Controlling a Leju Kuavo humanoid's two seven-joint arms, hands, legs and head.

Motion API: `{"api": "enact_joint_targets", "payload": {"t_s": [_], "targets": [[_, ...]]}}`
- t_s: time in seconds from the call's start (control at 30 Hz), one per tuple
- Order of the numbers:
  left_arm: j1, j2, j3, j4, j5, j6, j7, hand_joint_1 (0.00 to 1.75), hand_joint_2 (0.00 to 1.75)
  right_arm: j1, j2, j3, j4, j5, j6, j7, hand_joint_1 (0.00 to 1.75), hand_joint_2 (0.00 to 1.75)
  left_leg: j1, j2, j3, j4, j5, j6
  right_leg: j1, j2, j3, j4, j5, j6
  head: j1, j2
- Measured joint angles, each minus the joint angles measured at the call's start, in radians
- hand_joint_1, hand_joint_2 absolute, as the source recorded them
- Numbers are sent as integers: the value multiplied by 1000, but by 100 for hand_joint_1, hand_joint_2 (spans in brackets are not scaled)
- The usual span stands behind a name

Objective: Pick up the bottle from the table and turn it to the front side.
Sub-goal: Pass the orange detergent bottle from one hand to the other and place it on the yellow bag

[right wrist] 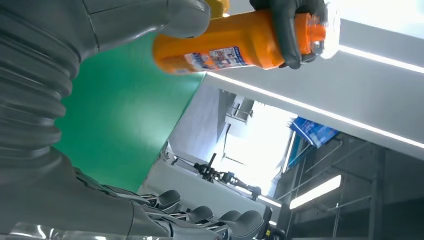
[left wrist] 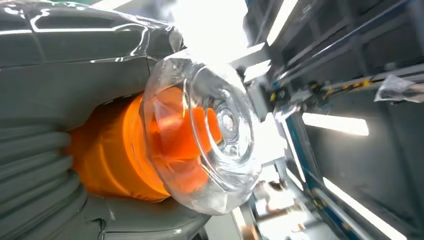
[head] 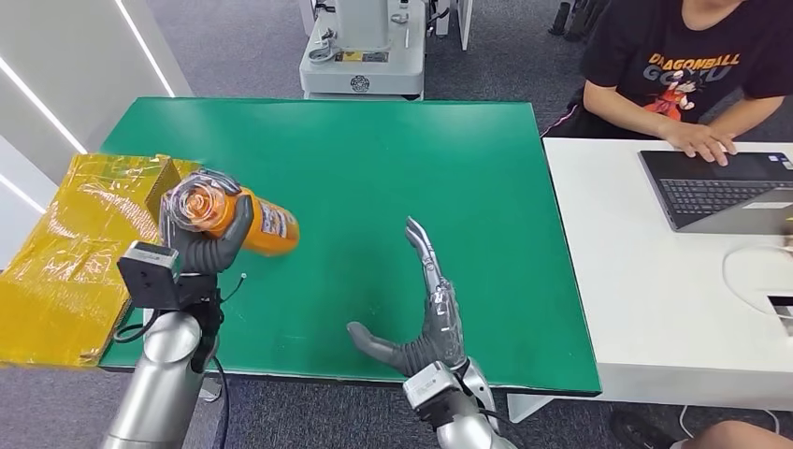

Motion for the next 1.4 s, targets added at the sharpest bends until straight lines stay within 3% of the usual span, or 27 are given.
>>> {"api": "enact_joint_targets", "payload": {"t_s": [0.3,0.47,0.6,0.8,0.93,1.1,1.23,1.4], "targets": [[-135,162,14,154,-257,71,86,175,175,62,3,-59,-83,-56,-49,0,0,175,0,1,0,0,0,0,0,1,-1,1,1,-1,0,0],[-141,204,14,175,-290,78,108,175,175,77,7,-81,-134,-106,-80,-4,0,175,0,2,0,0,0,-1,0,2,-1,1,0,-1,0,0],[-142,310,10,209,-479,195,143,175,175,104,11,-114,-248,-152,-121,-6,0,175,0,4,0,0,0,-1,0,4,-2,0,0,-1,0,0],[-141,355,8,194,-617,284,203,175,175,126,11,-115,-278,-152,-129,-6,0,175,0,3,0,-1,0,-1,0,3,-1,1,0,-1,0,0],[-138,385,6,187,-658,244,244,175,175,139,12,-115,-288,-150,-109,-6,0,175,0,3,0,-1,0,-1,0,3,-1,1,0,-1,0,0],[-156,418,-16,226,-691,93,254,175,175,148,19,-120,-309,-141,-75,-6,0,175,0,3,0,-1,0,-1,0,3,-2,0,0,-1,0,0],[-213,414,-68,349,-698,-2,219,175,175,160,27,-130,-337,-130,-70,-6,0,175,0,3,0,0,0,-1,0,3,-2,0,0,-1,0,0],[-282,387,-136,559,-704,-49,164,175,175,175,28,-130,-394,-110,-92,-6,0,175,0,4,0,0,0,-1,0,4,-2,0,1,-1,0,0]]}}
